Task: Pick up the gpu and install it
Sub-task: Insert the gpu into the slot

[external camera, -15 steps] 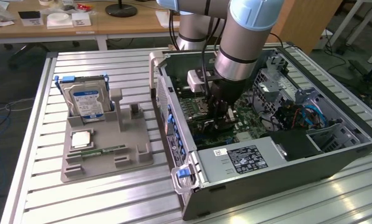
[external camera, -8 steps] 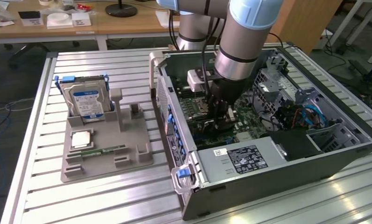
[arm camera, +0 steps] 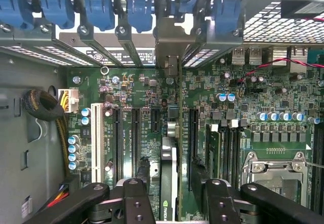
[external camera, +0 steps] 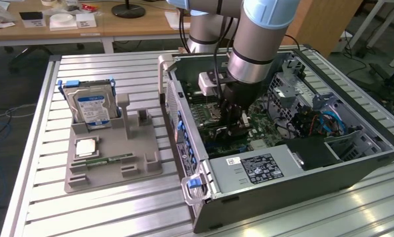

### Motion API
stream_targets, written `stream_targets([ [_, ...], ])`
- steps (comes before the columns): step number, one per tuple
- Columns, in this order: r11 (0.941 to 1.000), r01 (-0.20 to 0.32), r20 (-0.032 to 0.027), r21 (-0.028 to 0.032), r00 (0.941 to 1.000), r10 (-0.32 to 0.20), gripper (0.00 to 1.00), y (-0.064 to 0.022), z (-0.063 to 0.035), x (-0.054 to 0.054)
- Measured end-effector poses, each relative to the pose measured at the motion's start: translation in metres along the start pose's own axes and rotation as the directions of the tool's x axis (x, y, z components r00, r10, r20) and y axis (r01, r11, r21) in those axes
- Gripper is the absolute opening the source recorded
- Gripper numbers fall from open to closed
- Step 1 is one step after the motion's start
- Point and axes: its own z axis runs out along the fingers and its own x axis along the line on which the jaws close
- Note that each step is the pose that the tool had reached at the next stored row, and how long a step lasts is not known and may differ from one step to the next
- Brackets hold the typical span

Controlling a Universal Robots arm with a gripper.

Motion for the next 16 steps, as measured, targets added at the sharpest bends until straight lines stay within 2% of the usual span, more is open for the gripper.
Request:
stream_targets([
  [11, 1.0, 0.0, 0.0, 0.0, 1.0, 0.0, 0.45, 0.0, 0.0, 0.0],
  [14, 1.0, 0.0, 0.0001, 0.0, 1.0, 0.0, 0.26, 0.0, 0.0, 0.0],
  [16, 1.0, 0.0, 0.0, 0.0001, 1.0, 0.0, 0.26, 0.0, 0.0, 0.0],
])
